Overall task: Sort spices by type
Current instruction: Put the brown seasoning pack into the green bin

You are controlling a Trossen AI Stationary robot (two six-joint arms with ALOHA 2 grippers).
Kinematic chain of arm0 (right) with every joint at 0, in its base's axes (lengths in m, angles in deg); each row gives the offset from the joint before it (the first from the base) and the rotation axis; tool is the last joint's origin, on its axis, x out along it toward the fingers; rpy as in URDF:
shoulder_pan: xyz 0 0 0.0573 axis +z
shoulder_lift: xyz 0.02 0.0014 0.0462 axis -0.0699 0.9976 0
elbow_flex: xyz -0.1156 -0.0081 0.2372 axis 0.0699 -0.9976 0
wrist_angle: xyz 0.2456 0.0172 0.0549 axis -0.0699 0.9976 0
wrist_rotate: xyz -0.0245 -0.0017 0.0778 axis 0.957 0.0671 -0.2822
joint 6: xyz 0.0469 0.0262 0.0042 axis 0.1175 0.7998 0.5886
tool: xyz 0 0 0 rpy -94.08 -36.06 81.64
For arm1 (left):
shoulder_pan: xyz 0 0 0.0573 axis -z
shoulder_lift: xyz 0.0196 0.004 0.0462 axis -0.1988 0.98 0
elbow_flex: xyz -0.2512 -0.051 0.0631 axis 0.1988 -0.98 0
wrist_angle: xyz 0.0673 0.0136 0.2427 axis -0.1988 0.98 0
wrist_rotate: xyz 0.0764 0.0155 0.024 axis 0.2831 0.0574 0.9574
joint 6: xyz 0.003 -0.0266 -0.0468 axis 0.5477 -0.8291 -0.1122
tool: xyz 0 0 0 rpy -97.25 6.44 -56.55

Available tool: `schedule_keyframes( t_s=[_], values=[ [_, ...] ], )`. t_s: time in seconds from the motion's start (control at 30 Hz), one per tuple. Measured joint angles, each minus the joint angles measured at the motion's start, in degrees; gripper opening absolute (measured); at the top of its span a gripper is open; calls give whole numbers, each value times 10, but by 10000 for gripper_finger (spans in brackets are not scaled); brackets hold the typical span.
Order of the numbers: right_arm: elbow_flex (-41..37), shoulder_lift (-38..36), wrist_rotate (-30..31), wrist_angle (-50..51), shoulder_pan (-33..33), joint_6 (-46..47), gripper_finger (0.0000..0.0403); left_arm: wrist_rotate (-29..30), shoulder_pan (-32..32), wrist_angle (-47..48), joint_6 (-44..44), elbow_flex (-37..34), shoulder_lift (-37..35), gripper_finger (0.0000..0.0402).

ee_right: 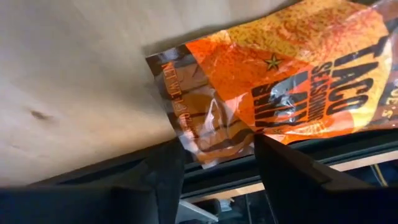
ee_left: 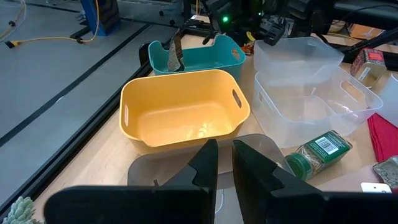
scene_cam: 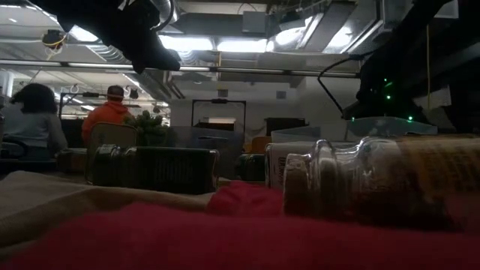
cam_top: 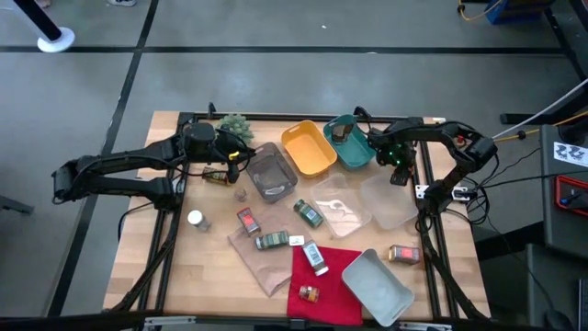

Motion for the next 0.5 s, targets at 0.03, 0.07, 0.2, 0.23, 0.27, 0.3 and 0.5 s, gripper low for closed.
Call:
schedule_keyframes(
  t_s=[0.03, 0.07, 0.2, 0.23, 0.27, 0.3, 0.5],
  values=[
    [0, 0, 0, -1, 0, 0, 193, 0, 0, 0, 0, 0, 0, 33],
    [0, 0, 1, -1, 0, 0, 193, 0, 0, 0, 0, 0, 0, 33],
    [0, 0, 1, -1, 0, 1, 191, 0, 0, 0, 0, 0, 0, 33],
    [0, 0, 1, -1, 0, 1, 188, 0, 0, 0, 0, 0, 0, 33],
    [0, 0, 1, -1, 0, 1, 182, 0, 0, 0, 0, 0, 0, 33],
    [0, 0, 1, -1, 0, 1, 175, 0, 0, 0, 0, 0, 0, 33],
    [0, 0, 4, -2, 0, 2, 99, 0, 0, 0, 0, 0, 0, 33]
  ],
)
